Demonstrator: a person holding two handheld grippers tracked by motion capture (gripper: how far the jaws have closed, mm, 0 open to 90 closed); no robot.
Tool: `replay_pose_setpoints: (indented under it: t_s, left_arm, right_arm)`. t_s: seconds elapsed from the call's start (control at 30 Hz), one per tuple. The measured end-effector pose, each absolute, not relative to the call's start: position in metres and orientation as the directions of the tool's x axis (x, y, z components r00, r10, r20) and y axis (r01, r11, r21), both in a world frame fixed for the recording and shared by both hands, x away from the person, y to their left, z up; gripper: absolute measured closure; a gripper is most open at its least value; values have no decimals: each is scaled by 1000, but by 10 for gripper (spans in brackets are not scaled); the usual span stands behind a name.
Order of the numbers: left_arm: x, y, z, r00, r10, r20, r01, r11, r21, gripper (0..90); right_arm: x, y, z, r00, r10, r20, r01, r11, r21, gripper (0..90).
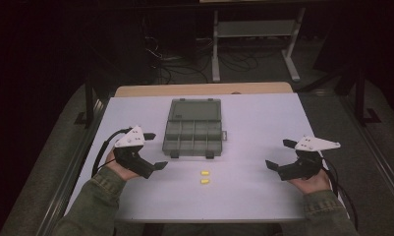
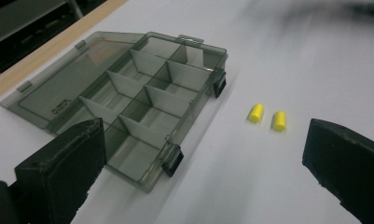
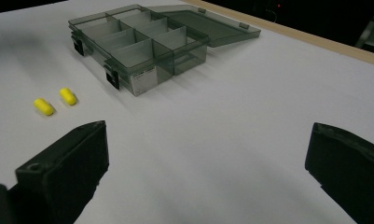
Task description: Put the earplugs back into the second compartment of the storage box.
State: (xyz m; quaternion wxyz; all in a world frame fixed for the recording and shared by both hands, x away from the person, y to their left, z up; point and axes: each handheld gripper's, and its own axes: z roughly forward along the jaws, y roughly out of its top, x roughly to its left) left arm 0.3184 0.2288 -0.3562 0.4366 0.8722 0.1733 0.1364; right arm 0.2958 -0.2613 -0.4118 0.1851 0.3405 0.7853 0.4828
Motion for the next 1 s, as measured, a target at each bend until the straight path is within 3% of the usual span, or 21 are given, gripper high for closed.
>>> replay_pose_setpoints:
  t_s: [1.0]
  left_arm:
    - [327, 148, -377, 975, 211, 70, 98, -689, 718, 0]
  right_arm:
    - [294, -258, -413, -714, 699, 38, 361, 321, 876, 0]
